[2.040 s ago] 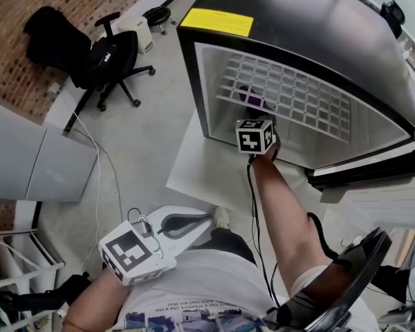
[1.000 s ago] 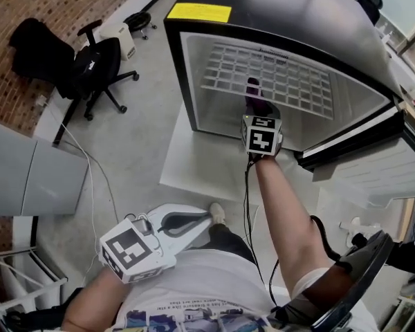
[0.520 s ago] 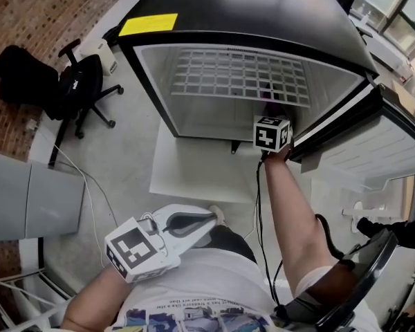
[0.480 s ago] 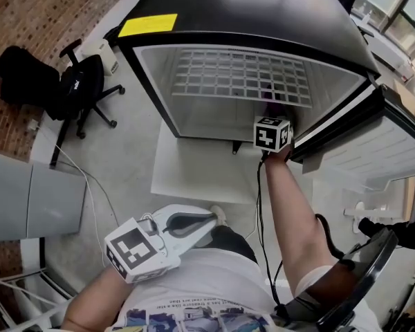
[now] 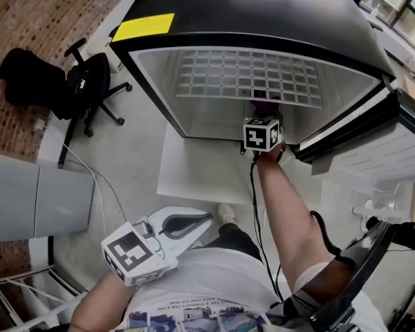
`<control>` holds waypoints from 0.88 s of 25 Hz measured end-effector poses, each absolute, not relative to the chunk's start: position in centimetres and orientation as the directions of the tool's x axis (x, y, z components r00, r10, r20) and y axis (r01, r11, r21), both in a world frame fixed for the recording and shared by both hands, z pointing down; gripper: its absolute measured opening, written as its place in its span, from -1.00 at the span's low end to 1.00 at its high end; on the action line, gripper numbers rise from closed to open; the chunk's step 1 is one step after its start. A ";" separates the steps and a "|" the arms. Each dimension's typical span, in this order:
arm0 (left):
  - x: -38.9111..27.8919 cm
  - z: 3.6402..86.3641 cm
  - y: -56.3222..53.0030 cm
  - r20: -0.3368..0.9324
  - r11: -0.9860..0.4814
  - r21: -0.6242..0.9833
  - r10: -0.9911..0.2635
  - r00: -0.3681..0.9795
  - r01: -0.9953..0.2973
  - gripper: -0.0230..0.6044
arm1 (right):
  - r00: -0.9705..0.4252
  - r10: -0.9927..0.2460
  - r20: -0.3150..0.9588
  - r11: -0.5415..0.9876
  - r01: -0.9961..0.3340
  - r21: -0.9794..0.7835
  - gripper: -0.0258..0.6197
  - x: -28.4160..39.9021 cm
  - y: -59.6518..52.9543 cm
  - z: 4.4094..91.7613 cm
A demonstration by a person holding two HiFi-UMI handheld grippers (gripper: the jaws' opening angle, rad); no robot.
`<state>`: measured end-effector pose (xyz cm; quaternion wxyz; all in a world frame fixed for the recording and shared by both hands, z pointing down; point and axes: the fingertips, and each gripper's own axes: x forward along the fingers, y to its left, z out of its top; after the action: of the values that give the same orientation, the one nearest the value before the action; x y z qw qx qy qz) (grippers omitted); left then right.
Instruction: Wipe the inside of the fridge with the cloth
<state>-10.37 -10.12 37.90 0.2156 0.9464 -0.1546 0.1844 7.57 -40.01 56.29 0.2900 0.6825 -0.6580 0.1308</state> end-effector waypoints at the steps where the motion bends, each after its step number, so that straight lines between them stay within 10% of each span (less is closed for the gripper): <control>1: -10.3 37.7 -9.9 0.407 -0.854 0.366 -0.210 0.889 -0.369 -0.91 | 0.090 -0.824 0.560 0.042 -0.975 0.219 -0.76 7.0 -40.2 56.3; 22: -14.9 38.2 -10.2 0.411 -0.772 0.368 -0.365 0.835 -0.518 -0.91 | -0.166 -0.809 0.563 0.266 -0.959 0.099 -0.76 -6.1 -43.0 56.3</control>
<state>-14.87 -10.25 38.22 0.2394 0.9275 -0.2380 0.1603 -6.10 -42.96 56.26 0.2642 0.5891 -0.7504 0.1416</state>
